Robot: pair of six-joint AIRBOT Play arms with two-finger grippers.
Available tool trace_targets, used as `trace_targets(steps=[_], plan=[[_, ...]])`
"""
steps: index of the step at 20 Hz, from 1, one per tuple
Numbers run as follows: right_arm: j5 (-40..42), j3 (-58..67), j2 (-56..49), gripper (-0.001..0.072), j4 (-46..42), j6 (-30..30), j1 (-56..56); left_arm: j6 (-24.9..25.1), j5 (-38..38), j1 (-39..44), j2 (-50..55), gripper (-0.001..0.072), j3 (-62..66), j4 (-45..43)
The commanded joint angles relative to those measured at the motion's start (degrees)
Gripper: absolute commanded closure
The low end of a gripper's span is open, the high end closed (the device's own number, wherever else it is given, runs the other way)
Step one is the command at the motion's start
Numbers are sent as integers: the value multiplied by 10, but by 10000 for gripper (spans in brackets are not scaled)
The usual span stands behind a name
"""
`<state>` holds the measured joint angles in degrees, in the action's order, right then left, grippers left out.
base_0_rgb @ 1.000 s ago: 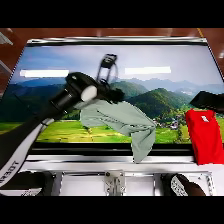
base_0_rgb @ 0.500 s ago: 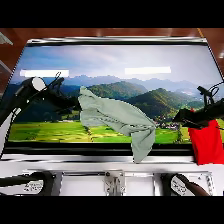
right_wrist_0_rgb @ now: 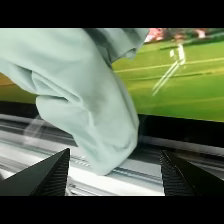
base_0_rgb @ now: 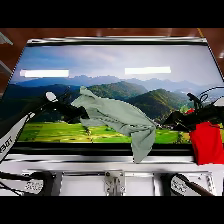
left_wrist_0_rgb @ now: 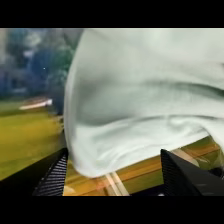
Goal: Fold the shirts.
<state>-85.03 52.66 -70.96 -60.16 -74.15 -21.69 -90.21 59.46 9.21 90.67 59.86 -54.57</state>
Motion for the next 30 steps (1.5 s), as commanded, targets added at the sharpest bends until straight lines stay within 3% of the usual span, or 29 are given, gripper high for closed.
trace_targets(steps=[1,3,4,7,11,12,13,14,16,19,21,26,30], plan=[[13,-51,-3,29,55,17,0,3,-26,11,13,1,-3,6],[21,-86,-3,28,59,25,0,-7,-23,21,27,21,-3,6],[23,-98,-3,29,61,27,0,-7,-26,26,33,215,-3,6],[63,-133,-3,29,103,36,9,-6,-38,34,33,673,1,7],[183,-156,-3,48,92,21,119,12,-35,33,3,674,19,6],[218,-156,-3,222,85,-6,147,16,-36,33,-13,674,26,1],[246,-156,-3,518,83,-28,167,22,-35,31,-30,675,37,-10],[258,-154,-3,651,83,-44,176,26,-35,25,-52,675,54,-27],[240,-131,-1,654,80,-39,174,26,-34,5,-98,675,101,-35],[165,-30,46,654,64,46,175,43,-24,-11,-172,675,206,-35],[150,69,111,654,37,65,175,58,-18,-10,-224,675,291,-35],[175,340,251,654,-43,0,175,56,-19,-10,-347,674,505,-34],[175,447,307,654,-50,-45,175,19,-14,-10,-435,675,541,-35]])
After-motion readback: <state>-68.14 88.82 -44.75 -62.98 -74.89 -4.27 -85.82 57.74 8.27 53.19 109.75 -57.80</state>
